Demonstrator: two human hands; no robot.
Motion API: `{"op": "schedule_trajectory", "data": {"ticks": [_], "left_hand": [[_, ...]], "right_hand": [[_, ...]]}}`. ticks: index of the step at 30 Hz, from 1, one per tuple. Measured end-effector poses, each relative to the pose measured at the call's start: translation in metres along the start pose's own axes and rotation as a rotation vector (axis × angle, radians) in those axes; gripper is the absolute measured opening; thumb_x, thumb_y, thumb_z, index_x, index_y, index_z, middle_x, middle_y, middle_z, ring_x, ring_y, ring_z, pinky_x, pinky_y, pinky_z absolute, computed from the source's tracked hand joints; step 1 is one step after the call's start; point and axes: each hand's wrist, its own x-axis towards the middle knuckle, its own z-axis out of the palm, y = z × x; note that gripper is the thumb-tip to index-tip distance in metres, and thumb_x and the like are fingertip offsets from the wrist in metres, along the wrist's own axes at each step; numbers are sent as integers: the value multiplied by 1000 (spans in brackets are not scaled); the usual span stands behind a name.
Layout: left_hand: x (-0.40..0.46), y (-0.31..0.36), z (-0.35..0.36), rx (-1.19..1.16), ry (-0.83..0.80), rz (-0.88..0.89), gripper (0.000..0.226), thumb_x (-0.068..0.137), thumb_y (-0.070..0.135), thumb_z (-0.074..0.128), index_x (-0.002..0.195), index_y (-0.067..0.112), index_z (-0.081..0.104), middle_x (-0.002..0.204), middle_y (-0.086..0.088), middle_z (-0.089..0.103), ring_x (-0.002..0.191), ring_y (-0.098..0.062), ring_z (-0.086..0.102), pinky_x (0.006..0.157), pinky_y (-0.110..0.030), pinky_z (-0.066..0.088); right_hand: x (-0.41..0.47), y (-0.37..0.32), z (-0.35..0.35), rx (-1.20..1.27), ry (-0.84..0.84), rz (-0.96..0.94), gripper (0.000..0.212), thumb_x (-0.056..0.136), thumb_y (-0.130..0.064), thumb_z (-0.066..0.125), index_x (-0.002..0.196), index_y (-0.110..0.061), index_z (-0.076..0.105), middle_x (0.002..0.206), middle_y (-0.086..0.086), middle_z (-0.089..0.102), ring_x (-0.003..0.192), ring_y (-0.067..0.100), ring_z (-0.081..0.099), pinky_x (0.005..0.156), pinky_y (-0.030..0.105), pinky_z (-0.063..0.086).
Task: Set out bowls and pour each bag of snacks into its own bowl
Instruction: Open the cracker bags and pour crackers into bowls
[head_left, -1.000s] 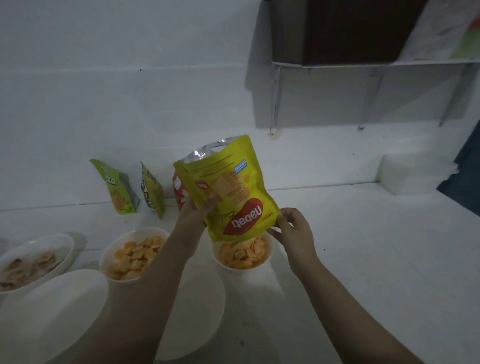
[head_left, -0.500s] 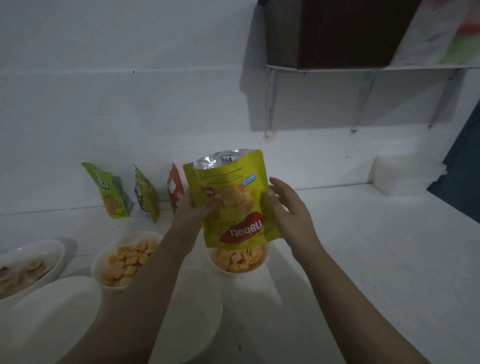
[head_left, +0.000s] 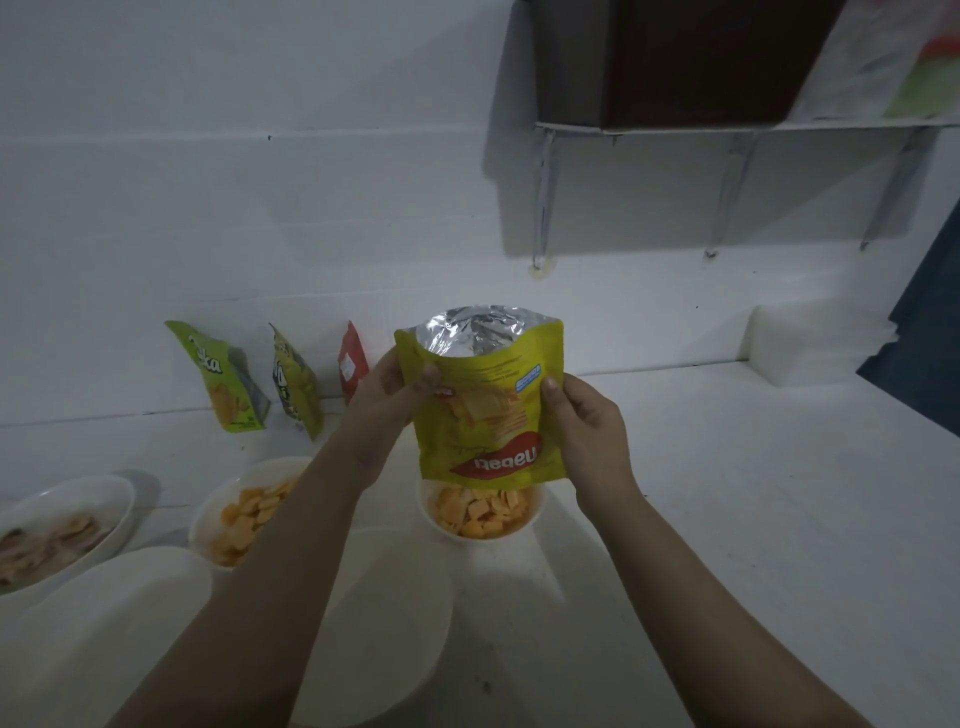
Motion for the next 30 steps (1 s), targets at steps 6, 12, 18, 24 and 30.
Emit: {"op": "schedule_trajectory", "data": {"ticks": [6, 12, 18, 24, 30], "left_hand": [[6, 4, 0, -40, 88, -10, 39, 80, 44, 72, 113, 23, 70, 118, -7, 71, 113, -25, 65, 94, -40, 52], [9, 3, -2, -64, 211, 75, 22, 85, 27, 58, 84, 26, 80, 72, 8, 74, 68, -7, 67, 61, -23, 56], [11, -7, -4, -76, 317, 57, 23, 90, 30, 58, 83, 32, 80, 78, 7, 75, 73, -12, 68, 71, -37, 53], [9, -5, -4, -55, 379, 82, 25, 79, 49, 69, 91, 29, 79, 128, -16, 64, 114, -36, 62, 83, -59, 54], [9, 0, 7, -34, 341, 115, 16, 85, 42, 65, 85, 33, 79, 85, 9, 76, 105, -23, 64, 95, -57, 49]], "right_hand": [[-5, 4, -1, 50, -23, 35, 25, 102, -23, 52, 94, -20, 75, 87, 1, 77, 81, 13, 70, 74, 30, 57], [-8, 5, -8, 100, 17, 64, 27, 103, -24, 50, 100, -12, 73, 90, 9, 75, 80, 16, 70, 73, 33, 59], [-13, 9, -5, 53, -28, 87, 28, 103, -27, 49, 104, -15, 74, 94, 5, 77, 88, 24, 72, 76, 36, 61], [-2, -15, -7, 0, -174, 65, 22, 94, -36, 62, 111, -24, 71, 103, -5, 76, 97, 12, 71, 81, 27, 58], [4, -38, 3, 326, -16, 163, 22, 95, -24, 63, 96, -4, 74, 90, 15, 77, 80, 29, 74, 70, 41, 62]]}}
